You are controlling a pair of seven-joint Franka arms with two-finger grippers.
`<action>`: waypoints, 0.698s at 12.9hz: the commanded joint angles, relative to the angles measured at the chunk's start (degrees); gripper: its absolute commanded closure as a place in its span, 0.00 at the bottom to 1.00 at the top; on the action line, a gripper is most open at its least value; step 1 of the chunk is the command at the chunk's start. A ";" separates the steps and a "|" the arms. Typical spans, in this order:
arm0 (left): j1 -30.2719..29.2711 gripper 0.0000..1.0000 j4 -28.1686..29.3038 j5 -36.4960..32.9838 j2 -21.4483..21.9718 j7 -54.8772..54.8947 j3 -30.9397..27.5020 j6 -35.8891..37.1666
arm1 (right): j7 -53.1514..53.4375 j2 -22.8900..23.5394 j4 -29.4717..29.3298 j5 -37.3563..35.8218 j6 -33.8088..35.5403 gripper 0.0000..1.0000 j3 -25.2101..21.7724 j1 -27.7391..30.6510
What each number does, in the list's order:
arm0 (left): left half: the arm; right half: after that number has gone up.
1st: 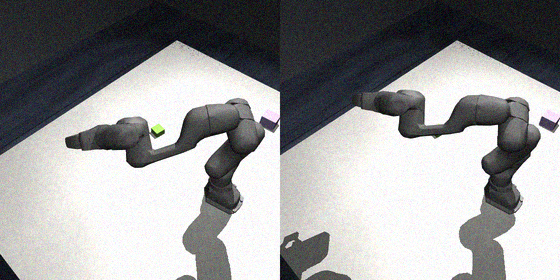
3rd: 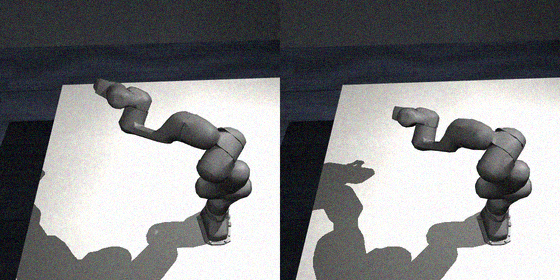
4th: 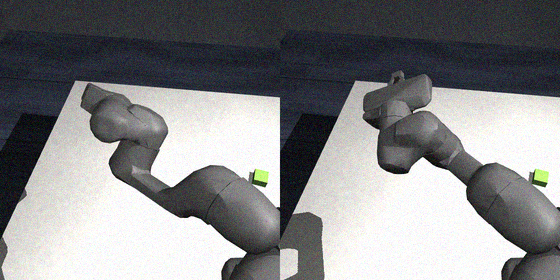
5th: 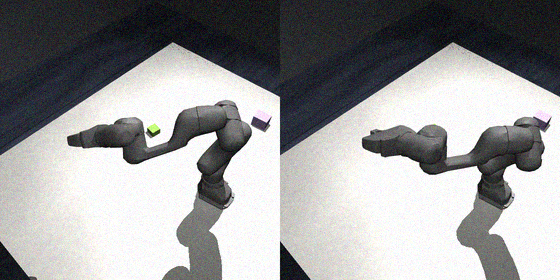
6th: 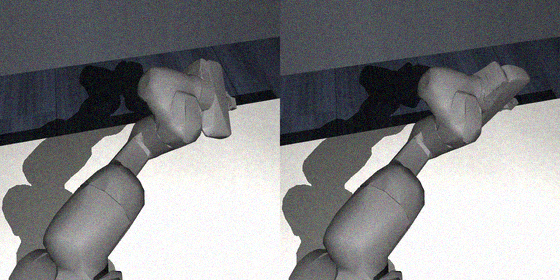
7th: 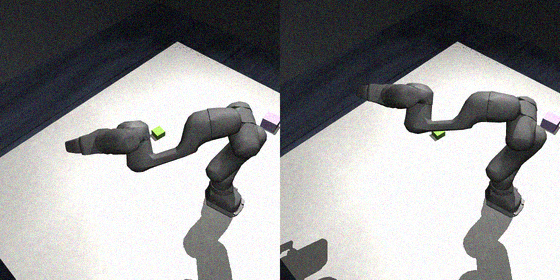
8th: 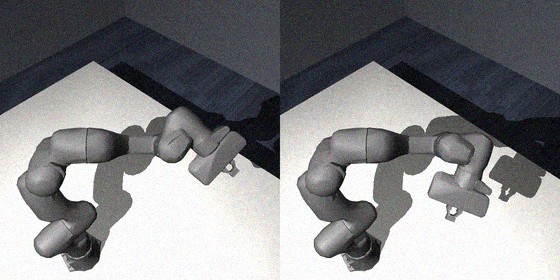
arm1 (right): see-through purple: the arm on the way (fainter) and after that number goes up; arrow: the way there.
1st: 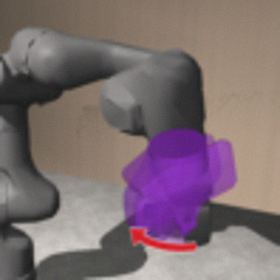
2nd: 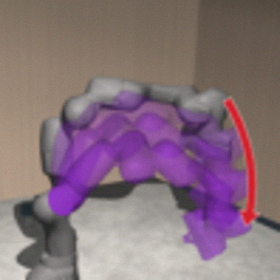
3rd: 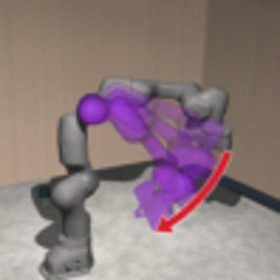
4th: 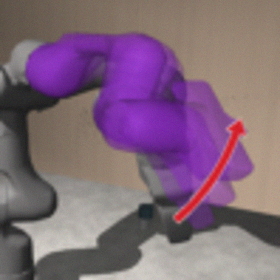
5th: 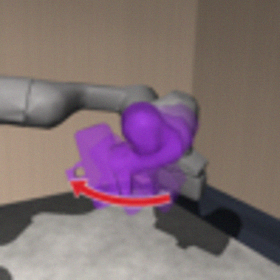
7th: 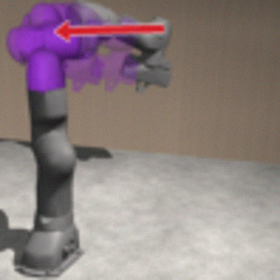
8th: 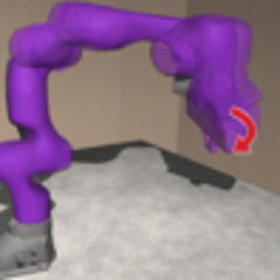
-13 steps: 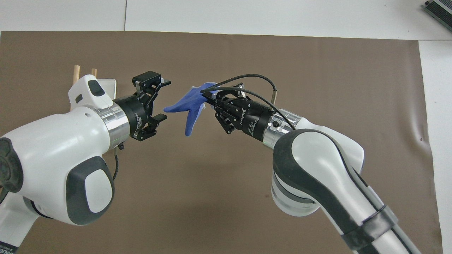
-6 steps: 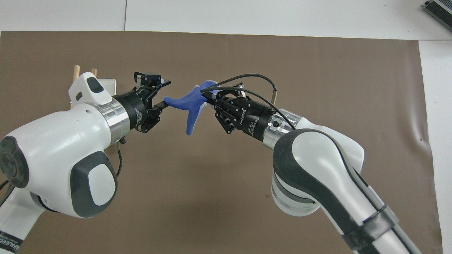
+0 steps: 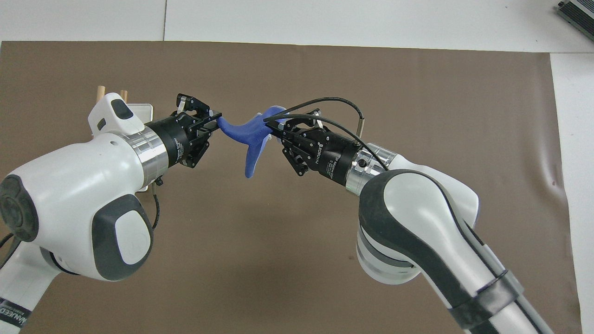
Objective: Right arm passes towel to left arm to hang
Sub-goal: 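Close the left gripper on the towel beside the right gripper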
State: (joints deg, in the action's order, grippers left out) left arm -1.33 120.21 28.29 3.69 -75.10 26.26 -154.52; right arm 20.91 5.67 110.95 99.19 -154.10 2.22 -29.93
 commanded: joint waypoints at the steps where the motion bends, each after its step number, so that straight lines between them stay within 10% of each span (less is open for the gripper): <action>1: -0.78 0.39 0.11 0.98 -0.35 0.13 0.99 -0.43 | 0.09 -0.13 -0.38 1.53 -0.59 1.00 0.59 0.40; 4: -0.78 0.24 0.37 0.98 -0.35 0.48 1.07 0.01 | 0.09 -0.13 -0.38 1.53 -0.59 1.00 0.59 0.48; 9: -0.70 0.27 0.55 0.98 -0.79 0.40 2.48 -0.08 | 0.09 -0.22 -0.38 1.53 -0.59 1.00 0.59 0.48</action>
State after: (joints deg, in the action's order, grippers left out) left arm -1.32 120.33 28.29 2.74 -75.10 27.83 -154.46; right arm 20.91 5.67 110.95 99.19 -154.10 2.22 -29.91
